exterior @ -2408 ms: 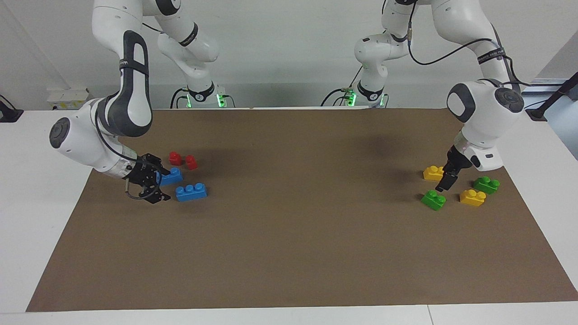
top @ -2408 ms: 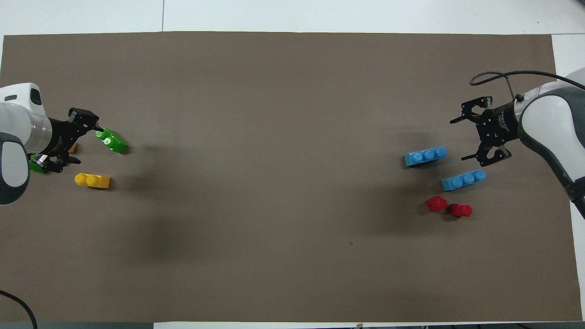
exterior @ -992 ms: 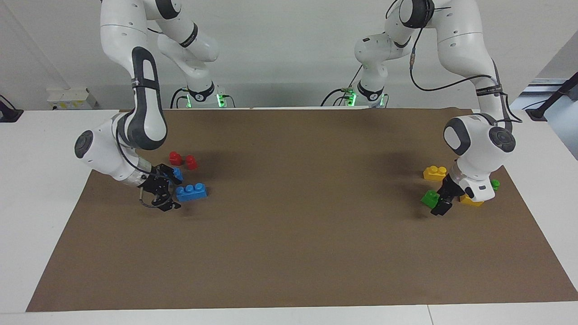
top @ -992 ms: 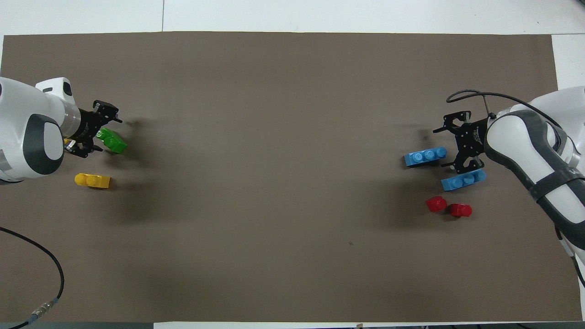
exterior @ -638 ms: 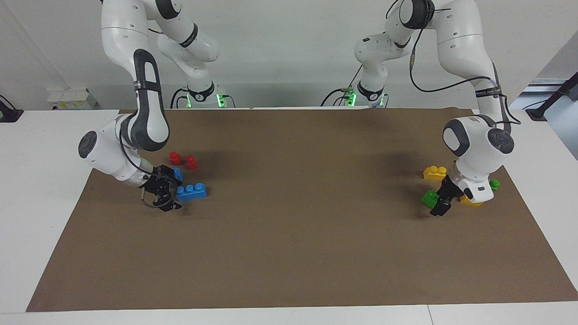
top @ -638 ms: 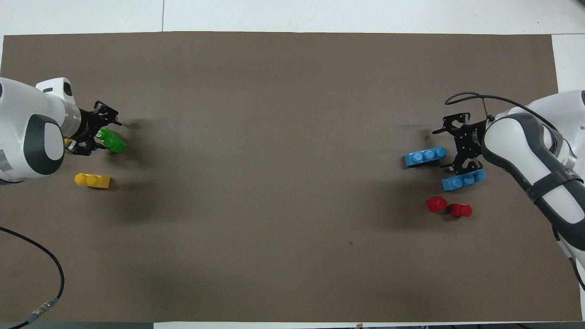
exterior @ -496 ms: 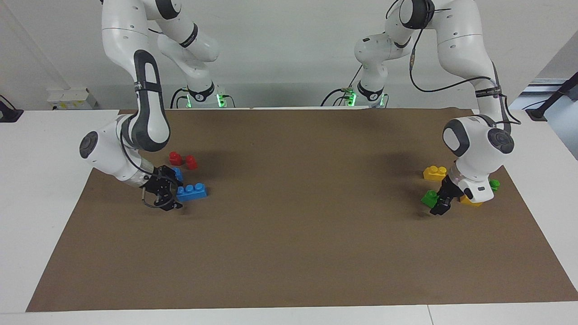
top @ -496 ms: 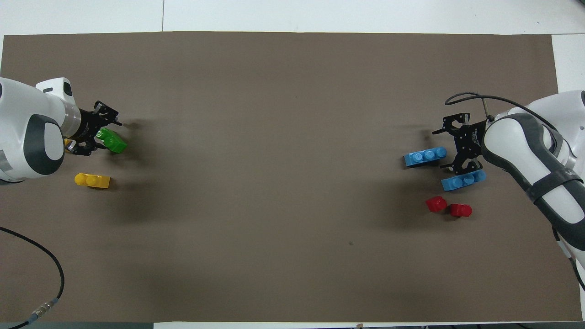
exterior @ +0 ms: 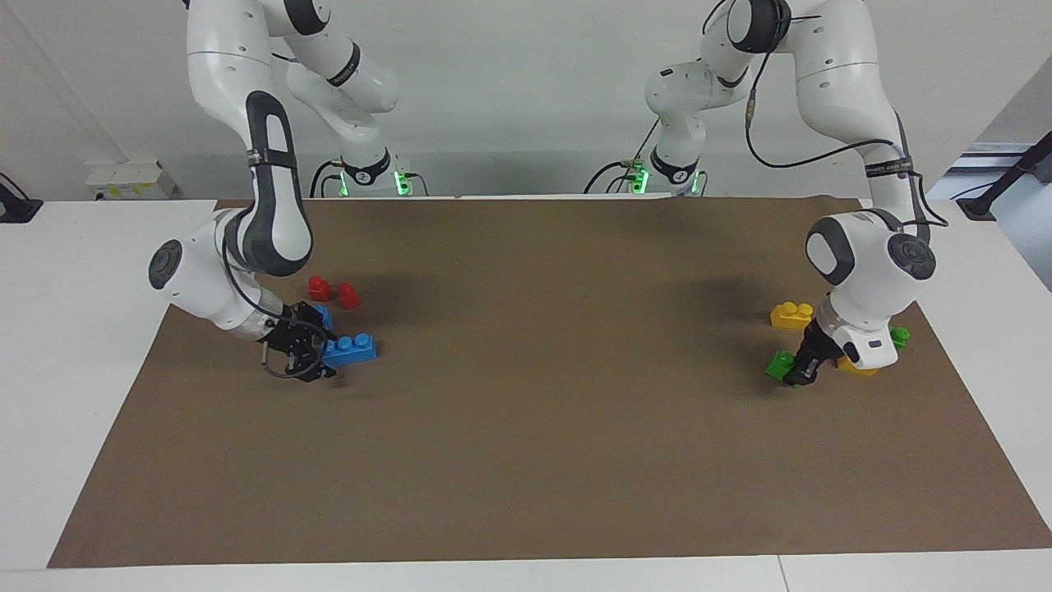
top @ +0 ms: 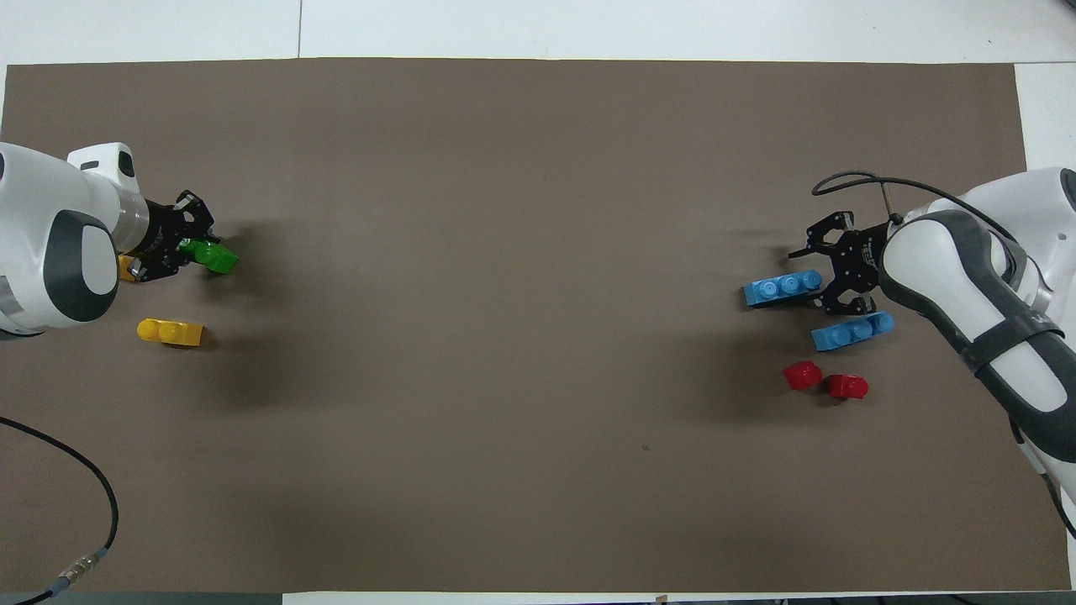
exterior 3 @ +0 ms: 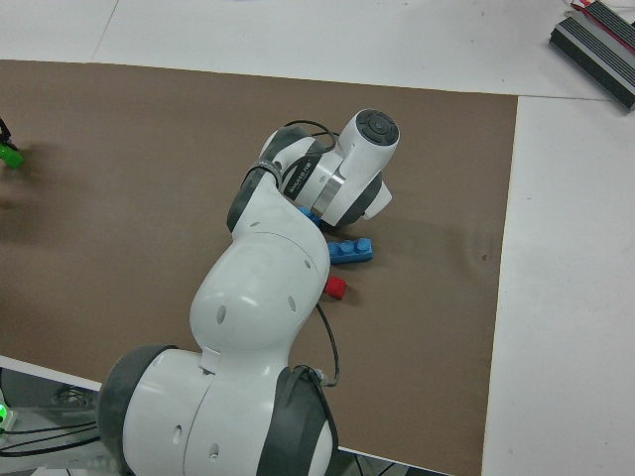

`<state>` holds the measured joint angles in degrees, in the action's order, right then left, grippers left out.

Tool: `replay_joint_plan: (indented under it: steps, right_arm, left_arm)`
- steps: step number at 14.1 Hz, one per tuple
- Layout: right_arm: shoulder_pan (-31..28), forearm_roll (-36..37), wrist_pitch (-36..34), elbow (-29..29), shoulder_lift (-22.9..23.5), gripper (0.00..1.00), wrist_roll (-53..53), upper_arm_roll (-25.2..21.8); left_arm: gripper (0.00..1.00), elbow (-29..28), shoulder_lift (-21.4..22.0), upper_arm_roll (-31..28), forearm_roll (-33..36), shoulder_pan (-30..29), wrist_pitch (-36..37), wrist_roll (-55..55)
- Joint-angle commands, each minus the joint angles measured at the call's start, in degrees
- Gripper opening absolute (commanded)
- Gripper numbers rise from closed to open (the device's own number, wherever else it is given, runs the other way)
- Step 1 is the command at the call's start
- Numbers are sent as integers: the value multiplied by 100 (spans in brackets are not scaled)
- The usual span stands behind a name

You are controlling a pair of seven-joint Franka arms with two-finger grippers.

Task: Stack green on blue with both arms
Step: 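Lower and close the left gripper on the green brick while the right grasps blue, then lift the green brick with the left gripper while the right gripper carries blue inward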

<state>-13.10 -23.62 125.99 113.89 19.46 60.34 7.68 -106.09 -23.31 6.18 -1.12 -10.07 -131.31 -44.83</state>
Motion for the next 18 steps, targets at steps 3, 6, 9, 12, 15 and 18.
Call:
replay_joint_plan:
  steps: [3,6,9,12,15,18]
  right_arm:
    - [-17,-187,136,72,-13,6,-119,14]
    - [-17,-196,-152,-120,-13,0,-110,23]
    - [351,-371,-977,-848,-91,0,581,32]
    - [825,-529,-1243,-965,-573,0,1041,41]
    - [1554,-574,-1227,-913,-759,0,1767,41]
    - [2100,-644,-815,-711,-821,0,2227,41]
  left_arm:
    - [0,18,63,15,6,49,44,-60]
    - [0,27,396,33,-3,66,219,-762]
    - [0,27,809,59,-11,188,605,-1491]
    - [0,27,1134,59,-11,478,1045,-2255]
    - [0,-17,1450,59,-11,733,1362,-3011]
    - [0,-17,1741,59,-11,1049,1854,-3627]
